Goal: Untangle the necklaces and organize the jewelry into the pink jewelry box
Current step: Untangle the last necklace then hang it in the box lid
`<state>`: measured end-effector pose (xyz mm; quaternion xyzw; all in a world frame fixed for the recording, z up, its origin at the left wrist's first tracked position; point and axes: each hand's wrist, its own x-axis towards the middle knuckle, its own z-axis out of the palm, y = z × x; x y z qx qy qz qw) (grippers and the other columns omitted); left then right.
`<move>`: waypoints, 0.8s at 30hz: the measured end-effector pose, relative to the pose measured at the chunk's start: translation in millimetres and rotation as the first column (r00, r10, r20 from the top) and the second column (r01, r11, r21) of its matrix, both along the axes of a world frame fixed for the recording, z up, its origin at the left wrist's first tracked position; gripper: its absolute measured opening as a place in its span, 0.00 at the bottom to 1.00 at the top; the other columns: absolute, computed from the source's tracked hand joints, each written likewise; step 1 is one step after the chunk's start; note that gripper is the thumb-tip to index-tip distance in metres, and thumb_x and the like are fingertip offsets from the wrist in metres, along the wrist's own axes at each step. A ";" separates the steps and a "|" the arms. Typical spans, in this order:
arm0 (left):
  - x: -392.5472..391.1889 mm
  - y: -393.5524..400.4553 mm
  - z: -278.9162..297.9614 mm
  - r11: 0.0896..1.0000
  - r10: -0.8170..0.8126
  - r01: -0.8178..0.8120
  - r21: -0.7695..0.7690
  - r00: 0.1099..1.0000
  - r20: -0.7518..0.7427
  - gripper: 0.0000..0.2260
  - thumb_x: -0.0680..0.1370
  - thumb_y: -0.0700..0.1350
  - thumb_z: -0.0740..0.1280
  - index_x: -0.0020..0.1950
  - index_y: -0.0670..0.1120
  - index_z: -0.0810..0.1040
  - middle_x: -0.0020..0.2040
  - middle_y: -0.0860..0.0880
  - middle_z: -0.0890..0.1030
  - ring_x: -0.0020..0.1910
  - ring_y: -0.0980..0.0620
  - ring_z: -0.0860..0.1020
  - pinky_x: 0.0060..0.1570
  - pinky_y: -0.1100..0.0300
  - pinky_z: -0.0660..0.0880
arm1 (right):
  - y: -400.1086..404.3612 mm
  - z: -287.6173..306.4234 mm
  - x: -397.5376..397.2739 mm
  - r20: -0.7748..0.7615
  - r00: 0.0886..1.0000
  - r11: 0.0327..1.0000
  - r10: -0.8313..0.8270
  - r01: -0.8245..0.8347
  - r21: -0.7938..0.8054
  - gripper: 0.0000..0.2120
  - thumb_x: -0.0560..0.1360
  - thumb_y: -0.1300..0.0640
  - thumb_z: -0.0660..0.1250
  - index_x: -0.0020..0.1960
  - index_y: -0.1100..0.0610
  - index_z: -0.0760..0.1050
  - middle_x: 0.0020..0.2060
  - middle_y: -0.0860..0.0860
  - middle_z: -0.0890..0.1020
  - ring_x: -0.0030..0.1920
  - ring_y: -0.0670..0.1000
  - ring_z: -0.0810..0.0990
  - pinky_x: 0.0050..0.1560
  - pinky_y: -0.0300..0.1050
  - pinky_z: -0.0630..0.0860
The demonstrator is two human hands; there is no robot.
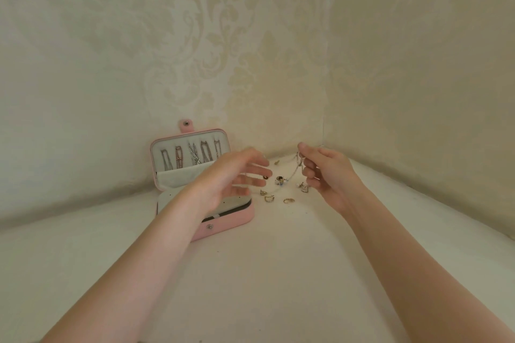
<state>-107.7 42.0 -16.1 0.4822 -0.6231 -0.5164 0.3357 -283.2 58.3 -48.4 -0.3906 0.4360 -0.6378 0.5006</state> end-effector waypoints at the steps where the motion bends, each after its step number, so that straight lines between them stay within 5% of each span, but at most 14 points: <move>1: -1.6 -0.2 -1.1 0.998 -0.014 0.015 -0.054 1.000 0.025 0.08 0.77 0.48 0.64 0.51 0.47 0.80 0.52 0.50 0.83 0.45 0.55 0.80 0.35 0.65 0.75 | -0.4 1.1 -0.1 0.001 1.000 1.000 0.028 -0.028 -0.005 0.09 0.74 0.56 0.69 0.37 0.57 0.73 0.25 0.47 0.64 0.23 0.44 0.62 0.20 0.35 0.58; 5: -13.3 1.3 -6.5 0.975 -0.141 0.128 -0.181 0.988 -0.060 0.09 0.76 0.41 0.67 0.56 0.48 0.79 0.55 0.50 0.81 0.55 0.56 0.77 0.53 0.62 0.74 | 1.1 5.8 6.4 -0.048 0.980 0.980 0.195 -0.197 -0.031 0.11 0.76 0.56 0.67 0.35 0.57 0.73 0.22 0.45 0.60 0.21 0.43 0.57 0.20 0.34 0.53; 11: -25.8 6.1 -14.4 0.992 -0.071 0.049 -0.119 0.981 -0.182 0.03 0.75 0.38 0.67 0.45 0.44 0.80 0.32 0.53 0.79 0.32 0.59 0.76 0.38 0.68 0.72 | 4.6 8.4 7.1 -0.116 0.966 0.972 0.229 -0.233 -0.015 0.13 0.75 0.56 0.67 0.33 0.57 0.73 0.22 0.45 0.62 0.22 0.43 0.57 0.21 0.34 0.53; 19: -27.2 5.7 -15.5 0.999 -0.013 0.025 0.026 0.918 -0.395 0.06 0.76 0.35 0.63 0.40 0.42 0.75 0.31 0.50 0.71 0.27 0.58 0.70 0.33 0.66 0.74 | 6.9 8.8 3.1 -0.037 0.922 0.910 0.386 -0.374 0.178 0.09 0.76 0.55 0.66 0.38 0.55 0.70 0.23 0.45 0.60 0.20 0.42 0.56 0.19 0.33 0.50; 24: -28.0 8.0 -13.9 0.998 -0.059 0.060 -0.011 0.916 -0.397 0.08 0.77 0.35 0.63 0.39 0.42 0.74 0.30 0.50 0.69 0.23 0.59 0.67 0.28 0.68 0.71 | 8.0 9.3 1.1 -0.194 0.918 0.935 0.347 -0.323 0.147 0.10 0.74 0.62 0.66 0.35 0.55 0.70 0.25 0.46 0.66 0.25 0.44 0.65 0.22 0.34 0.59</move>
